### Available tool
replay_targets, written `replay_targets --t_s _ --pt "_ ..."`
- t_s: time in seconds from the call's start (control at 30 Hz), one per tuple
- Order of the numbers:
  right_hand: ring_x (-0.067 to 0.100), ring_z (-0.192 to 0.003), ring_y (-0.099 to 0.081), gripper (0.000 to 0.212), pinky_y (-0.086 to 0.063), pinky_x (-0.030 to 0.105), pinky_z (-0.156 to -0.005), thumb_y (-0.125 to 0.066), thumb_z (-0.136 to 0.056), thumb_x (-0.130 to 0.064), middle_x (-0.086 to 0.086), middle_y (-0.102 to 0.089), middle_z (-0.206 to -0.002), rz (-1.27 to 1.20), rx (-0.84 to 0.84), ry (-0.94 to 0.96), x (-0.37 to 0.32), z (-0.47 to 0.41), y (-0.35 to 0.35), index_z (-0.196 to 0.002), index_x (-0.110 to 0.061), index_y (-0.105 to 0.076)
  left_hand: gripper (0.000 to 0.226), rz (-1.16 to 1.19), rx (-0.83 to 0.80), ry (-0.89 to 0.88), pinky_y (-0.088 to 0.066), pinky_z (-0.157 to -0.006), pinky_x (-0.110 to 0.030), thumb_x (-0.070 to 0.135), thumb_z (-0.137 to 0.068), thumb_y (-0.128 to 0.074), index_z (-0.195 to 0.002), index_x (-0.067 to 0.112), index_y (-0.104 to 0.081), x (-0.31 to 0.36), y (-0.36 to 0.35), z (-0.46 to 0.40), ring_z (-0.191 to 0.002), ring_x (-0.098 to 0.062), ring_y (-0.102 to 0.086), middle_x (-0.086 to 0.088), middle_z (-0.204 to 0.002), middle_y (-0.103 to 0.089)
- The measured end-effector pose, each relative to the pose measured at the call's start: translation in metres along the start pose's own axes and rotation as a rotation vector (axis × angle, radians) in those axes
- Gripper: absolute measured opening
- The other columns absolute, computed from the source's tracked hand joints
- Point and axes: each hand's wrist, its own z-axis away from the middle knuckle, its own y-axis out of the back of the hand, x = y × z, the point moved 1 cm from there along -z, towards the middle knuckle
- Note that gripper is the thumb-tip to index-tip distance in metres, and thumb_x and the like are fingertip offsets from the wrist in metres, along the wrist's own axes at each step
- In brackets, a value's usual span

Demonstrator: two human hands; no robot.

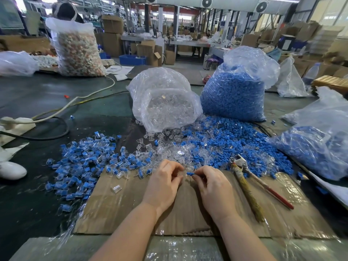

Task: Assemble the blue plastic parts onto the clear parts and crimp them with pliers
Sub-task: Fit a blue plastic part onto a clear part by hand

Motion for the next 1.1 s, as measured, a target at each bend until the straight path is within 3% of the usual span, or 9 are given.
replay_targets --t_s 0.13,0.33,0.43,0.63,0.93,1.1 --pt "0.014 -0.079 -0.054 0.009 -0.037 0.023 -0.067 -0.063 -0.087 -0.023 -0.007 -0.062 -0.08 -0.005 -0.008 0.004 -0.0011 -0.0001 0.0008 -0.081 -0.017 -0.062 0.018 0.034 0.034 0.03 -0.035 -0.074 0.001 0.009 -0.084 -0.065 -0.082 0.026 -0.059 -0.0007 0.003 0.0004 -0.081 0.005 -0.051 0.018 -0.083 -0.054" --pt "0.014 -0.077 -0.054 0.01 -0.029 0.018 -0.065 -0.065 -0.086 -0.021 -0.005 -0.062 -0.078 -0.037 -0.012 0.038 -0.0047 0.0008 0.0044 -0.079 -0.015 -0.061 0.023 0.081 0.06 0.06 -0.037 -0.071 0.0 0.008 -0.087 -0.061 -0.096 0.029 -0.062 -0.002 0.0019 0.0006 -0.078 0.004 -0.052 0.019 -0.081 -0.054" --pt "0.013 -0.072 -0.053 0.011 -0.028 0.015 -0.064 -0.069 -0.083 -0.016 -0.006 -0.061 -0.074 -0.068 -0.004 0.094 -0.0083 0.002 0.007 -0.076 -0.014 -0.061 0.023 0.099 0.065 0.078 -0.037 -0.071 0.0 0.01 -0.087 -0.061 -0.092 0.032 -0.061 -0.0026 0.0018 0.0006 -0.079 0.005 -0.053 0.021 -0.082 -0.056" --pt "0.017 -0.072 -0.054 0.014 -0.031 0.021 -0.063 -0.068 -0.081 -0.018 -0.002 -0.061 -0.072 -0.046 -0.036 0.097 -0.0077 0.0021 0.0047 -0.072 -0.013 -0.059 0.023 0.18 0.012 0.1 -0.042 -0.069 -0.003 0.01 -0.086 -0.063 -0.083 0.033 -0.058 -0.0012 0.002 0.0014 -0.076 0.009 -0.058 0.014 -0.079 -0.064" --pt "0.016 -0.063 -0.053 0.02 -0.03 0.022 -0.057 -0.072 -0.076 -0.015 -0.004 -0.058 -0.064 -0.023 -0.003 0.118 -0.0089 0.0027 0.004 -0.066 -0.016 -0.055 0.018 0.226 -0.086 0.084 -0.046 -0.072 -0.006 0.007 -0.084 -0.065 -0.087 0.025 -0.062 0.0004 0.0019 0.0023 -0.077 0.005 -0.061 0.009 -0.082 -0.067" --pt "0.018 -0.069 -0.057 0.014 -0.043 0.029 -0.062 -0.071 -0.08 -0.018 -0.002 -0.063 -0.071 -0.033 0.0 0.141 -0.0072 0.0026 0.0033 -0.072 -0.012 -0.062 0.017 0.228 -0.08 0.099 -0.047 -0.075 -0.009 0.009 -0.087 -0.062 -0.089 0.025 -0.061 -0.0001 0.0021 0.0017 -0.081 -0.001 -0.063 0.007 -0.084 -0.066"
